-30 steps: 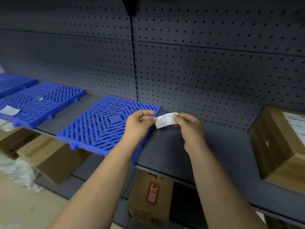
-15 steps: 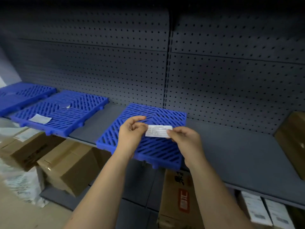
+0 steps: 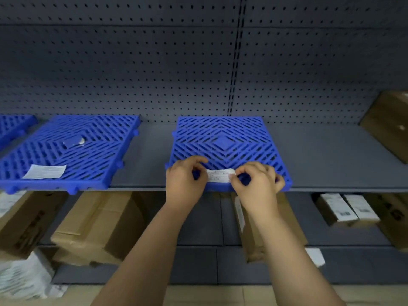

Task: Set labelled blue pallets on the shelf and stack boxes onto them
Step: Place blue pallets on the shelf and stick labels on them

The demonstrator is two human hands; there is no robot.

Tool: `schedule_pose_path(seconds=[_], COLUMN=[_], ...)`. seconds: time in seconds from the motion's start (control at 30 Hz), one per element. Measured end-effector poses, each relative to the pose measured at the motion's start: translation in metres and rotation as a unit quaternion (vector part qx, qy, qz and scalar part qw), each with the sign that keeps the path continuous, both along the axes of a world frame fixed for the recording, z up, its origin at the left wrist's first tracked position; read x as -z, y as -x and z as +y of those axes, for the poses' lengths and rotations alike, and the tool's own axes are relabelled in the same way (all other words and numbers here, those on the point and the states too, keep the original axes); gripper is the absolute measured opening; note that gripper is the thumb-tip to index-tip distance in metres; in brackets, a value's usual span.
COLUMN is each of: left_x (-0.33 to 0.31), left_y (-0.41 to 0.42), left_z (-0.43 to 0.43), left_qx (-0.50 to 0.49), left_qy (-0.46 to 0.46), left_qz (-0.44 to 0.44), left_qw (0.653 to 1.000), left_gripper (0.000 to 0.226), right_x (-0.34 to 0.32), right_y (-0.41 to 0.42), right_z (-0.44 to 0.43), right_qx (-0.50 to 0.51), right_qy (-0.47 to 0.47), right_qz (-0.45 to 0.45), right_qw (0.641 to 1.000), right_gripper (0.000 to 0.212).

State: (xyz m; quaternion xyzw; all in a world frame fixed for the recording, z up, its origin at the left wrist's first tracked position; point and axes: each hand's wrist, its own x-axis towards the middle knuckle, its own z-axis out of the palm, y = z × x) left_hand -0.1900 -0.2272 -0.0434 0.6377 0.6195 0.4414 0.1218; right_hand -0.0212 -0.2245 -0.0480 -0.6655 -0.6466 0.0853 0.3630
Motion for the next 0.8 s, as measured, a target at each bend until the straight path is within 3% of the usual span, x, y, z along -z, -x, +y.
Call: schedule_pose_path(seconds=[0.2,0.3,0.37,0.47,0.57,0.67,0.8], left_x=[0.001,0.000,0.001,0.003,0.013,0.025,0.032], left_y=[0.001,0.004,0.007,0.013,0.014,0.009,0.005], left_z=[0.003,0.004,0.001,-0.011,-0.023,-0.031,-0.036], left_qx=[-0.001,0.019,0.044,0.053,0.037,0.026,0.018], left_qy=[-0.017,0.000,0.004,-0.021,-0.073,-0.060,-0.057], left_qz=[0.029,0.018,-0.019,-0.028,0.072,0.151,0.167], left_qw=[0.999,1.000,0.999,0.998,0.994,0.986,0.984], left_gripper=[0.024,0.022,0.021,0.019,0.020,0.029,0.034], right_x=[0.006,0.002,0.002,0.007,0.018,0.023,0.022], right_y=[-0.006,-0.009,-0.013,-0.020,-0.024,-0.025,-0.027], right_z=[0.006,0.003,-0.003,-0.015,-0.027,-0.034,-0.035], right_qx=[-0.005,-0.025,-0.048,-0.069,-0.094,-0.118,-0.135], right_qy=[0.017,0.019,0.007,-0.037,-0.081,-0.064,-0.035], right_qz=[0.078,0.098,0.113,0.064,-0.031,-0.063,-0.081], right_qw=[0.997,0.995,0.992,0.995,0.992,0.989,0.987], right_gripper=[0.024,0.013,0.030,0.049,0.057,0.067,0.072])
